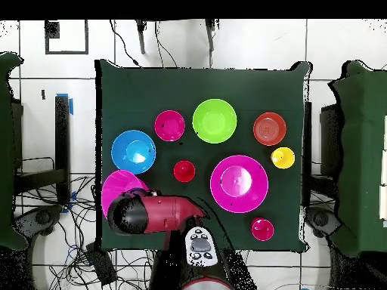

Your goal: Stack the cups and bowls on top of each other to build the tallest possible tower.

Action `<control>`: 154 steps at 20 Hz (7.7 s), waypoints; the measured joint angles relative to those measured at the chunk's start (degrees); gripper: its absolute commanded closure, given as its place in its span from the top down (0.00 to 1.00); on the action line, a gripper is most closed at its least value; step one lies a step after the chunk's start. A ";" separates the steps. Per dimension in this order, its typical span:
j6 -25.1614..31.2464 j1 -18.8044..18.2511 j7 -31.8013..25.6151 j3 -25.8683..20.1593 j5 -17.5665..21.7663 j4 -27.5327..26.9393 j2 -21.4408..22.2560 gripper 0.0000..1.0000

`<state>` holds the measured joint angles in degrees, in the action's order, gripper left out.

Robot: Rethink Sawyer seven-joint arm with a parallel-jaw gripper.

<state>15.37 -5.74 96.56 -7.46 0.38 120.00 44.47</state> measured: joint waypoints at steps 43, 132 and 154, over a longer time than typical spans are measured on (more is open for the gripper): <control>17.87 -26.77 0.00 -35.71 -4.73 6.73 9.58 0.00; 42.91 -38.72 -3.84 -44.67 22.65 -37.51 -12.60 0.00; 47.29 -38.15 -16.59 -44.73 24.74 -49.96 -20.24 0.00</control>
<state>62.66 -43.89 79.97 -52.20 25.11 70.04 24.23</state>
